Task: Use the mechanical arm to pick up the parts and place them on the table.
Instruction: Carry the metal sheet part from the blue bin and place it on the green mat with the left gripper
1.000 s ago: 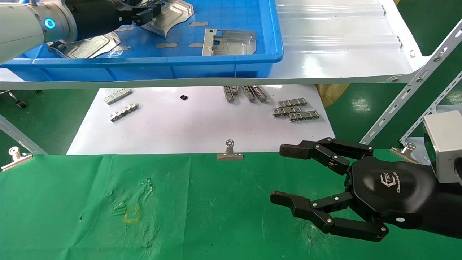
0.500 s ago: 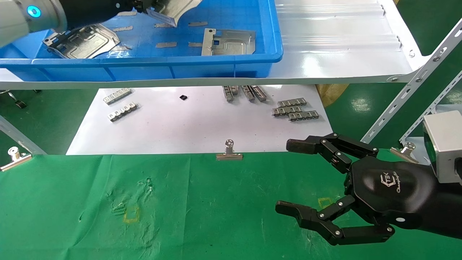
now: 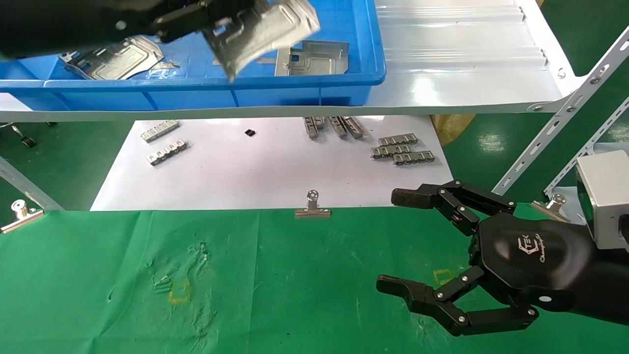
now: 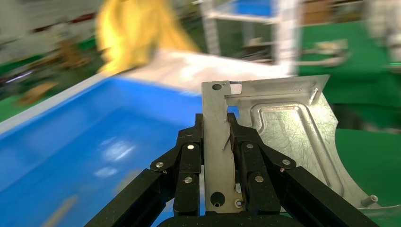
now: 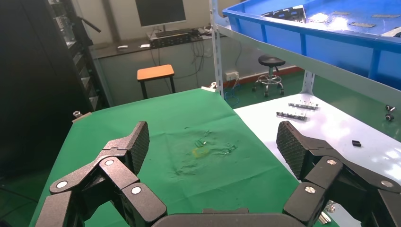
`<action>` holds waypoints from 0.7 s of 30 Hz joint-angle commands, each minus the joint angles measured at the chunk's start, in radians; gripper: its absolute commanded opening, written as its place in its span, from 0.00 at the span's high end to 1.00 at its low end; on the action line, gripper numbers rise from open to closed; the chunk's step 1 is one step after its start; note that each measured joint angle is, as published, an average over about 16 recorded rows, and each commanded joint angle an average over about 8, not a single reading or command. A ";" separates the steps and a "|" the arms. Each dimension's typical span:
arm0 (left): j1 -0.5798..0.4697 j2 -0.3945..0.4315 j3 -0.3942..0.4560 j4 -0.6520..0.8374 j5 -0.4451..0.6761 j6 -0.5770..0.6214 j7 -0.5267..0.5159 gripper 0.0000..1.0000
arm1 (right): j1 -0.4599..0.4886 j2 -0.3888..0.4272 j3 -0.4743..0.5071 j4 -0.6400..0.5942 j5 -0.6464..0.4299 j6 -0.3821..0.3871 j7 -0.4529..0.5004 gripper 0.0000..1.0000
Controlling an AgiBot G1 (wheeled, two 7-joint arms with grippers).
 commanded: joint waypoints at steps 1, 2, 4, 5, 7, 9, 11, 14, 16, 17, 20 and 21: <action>-0.003 -0.019 -0.004 -0.002 -0.005 0.091 0.012 1.00 | 0.000 0.000 0.000 0.000 0.000 0.000 0.000 0.00; 0.010 -0.030 -0.002 -0.023 -0.015 0.107 0.013 1.00 | 0.000 0.000 0.000 0.000 0.000 0.000 0.000 0.00; 0.050 -0.056 0.007 -0.086 -0.044 0.120 0.010 1.00 | 0.000 0.000 0.000 0.000 0.000 0.000 0.000 0.00; 0.077 -0.072 0.013 -0.130 -0.066 0.122 0.006 1.00 | 0.000 0.000 0.000 0.000 0.000 0.000 0.000 0.00; 0.143 -0.113 0.032 -0.241 -0.123 0.125 -0.006 1.00 | 0.000 0.000 0.000 0.000 0.000 0.000 0.000 0.00; 0.218 -0.164 0.056 -0.370 -0.197 0.125 -0.023 1.00 | 0.000 0.000 0.000 0.000 0.000 0.000 0.000 0.00; 0.290 -0.223 0.085 -0.498 -0.275 0.122 -0.040 1.00 | 0.000 0.000 0.000 0.000 0.000 0.000 0.000 0.00; 0.373 -0.311 0.134 -0.643 -0.353 0.115 -0.040 1.00 | 0.000 0.000 0.000 0.000 0.000 0.000 0.000 0.00; 0.407 -0.356 0.170 -0.693 -0.359 0.110 -0.013 1.00 | 0.000 0.000 0.000 0.000 0.000 0.000 0.000 0.00; 0.419 -0.373 0.189 -0.707 -0.349 0.107 0.010 1.00 | 0.000 0.000 0.000 0.000 0.000 0.000 0.000 0.00; 0.440 -0.404 0.247 -0.708 -0.288 0.103 0.106 1.00 | 0.000 0.000 0.000 0.000 0.000 0.000 0.000 0.00; 0.444 -0.409 0.265 -0.699 -0.264 0.102 0.144 1.00 | 0.000 0.000 0.000 0.000 0.000 0.000 0.000 0.00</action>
